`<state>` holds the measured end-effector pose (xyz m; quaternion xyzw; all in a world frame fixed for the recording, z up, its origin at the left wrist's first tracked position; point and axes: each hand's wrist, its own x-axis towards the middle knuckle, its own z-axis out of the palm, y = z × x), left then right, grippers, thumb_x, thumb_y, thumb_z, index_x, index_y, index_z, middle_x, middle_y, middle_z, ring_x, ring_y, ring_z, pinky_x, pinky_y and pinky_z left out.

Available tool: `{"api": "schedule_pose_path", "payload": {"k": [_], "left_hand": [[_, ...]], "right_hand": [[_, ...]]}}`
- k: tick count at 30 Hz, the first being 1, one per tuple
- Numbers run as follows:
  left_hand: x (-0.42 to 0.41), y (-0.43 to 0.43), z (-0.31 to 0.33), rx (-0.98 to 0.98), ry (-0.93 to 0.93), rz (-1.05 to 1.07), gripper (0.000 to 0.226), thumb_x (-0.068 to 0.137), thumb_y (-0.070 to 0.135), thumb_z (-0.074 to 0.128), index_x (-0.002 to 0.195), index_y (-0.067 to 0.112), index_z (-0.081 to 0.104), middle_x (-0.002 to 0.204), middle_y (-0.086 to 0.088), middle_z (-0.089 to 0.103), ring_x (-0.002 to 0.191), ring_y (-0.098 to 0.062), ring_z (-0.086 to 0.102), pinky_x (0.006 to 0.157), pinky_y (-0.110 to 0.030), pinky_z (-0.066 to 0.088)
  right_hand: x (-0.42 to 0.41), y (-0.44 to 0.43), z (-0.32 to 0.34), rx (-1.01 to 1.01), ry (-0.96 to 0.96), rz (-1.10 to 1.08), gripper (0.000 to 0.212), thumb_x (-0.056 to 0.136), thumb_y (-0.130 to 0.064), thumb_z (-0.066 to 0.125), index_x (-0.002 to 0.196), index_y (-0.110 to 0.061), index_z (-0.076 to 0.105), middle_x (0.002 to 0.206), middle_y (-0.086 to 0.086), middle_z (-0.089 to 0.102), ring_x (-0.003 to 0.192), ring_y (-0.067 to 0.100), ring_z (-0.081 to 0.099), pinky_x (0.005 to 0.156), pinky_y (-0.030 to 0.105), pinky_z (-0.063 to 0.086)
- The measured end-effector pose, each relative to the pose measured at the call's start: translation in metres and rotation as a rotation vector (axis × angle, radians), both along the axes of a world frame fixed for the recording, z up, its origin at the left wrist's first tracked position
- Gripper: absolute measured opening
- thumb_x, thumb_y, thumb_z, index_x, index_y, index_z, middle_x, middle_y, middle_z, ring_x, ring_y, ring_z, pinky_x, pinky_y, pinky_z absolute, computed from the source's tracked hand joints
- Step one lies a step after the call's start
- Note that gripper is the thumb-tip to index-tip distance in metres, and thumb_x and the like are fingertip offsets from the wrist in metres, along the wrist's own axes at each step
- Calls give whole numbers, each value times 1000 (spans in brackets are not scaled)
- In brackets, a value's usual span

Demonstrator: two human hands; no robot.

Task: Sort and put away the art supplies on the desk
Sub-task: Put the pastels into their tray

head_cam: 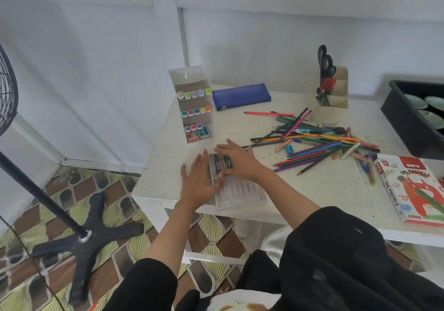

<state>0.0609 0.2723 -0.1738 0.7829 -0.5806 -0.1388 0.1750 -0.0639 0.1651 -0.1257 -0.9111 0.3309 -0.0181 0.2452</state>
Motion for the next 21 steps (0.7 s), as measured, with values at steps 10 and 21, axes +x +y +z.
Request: {"api": "schedule_pose_path", "payload": {"k": [10,21], "left_hand": [[3,-1,-4,0,-25,-26,104,66,76,13,153,20,1,160,5,1,146,-10,-6,114,-49,-10],[3,0,-3,-13,-62,23,104,65,72,6,153,17,4,160,4,3,146,-10,-7,114,-44,-13]], "right_hand": [[4,6,-14,-31,-8,-81,57,84,-39,66,137,-33,46,153,-2,30,145,21,8,113,59,5],[-7,6,-17,-49,-92,-29,45,96,-37,48,139,-25,44,154,2,27,145,20,11,114,50,4]]}}
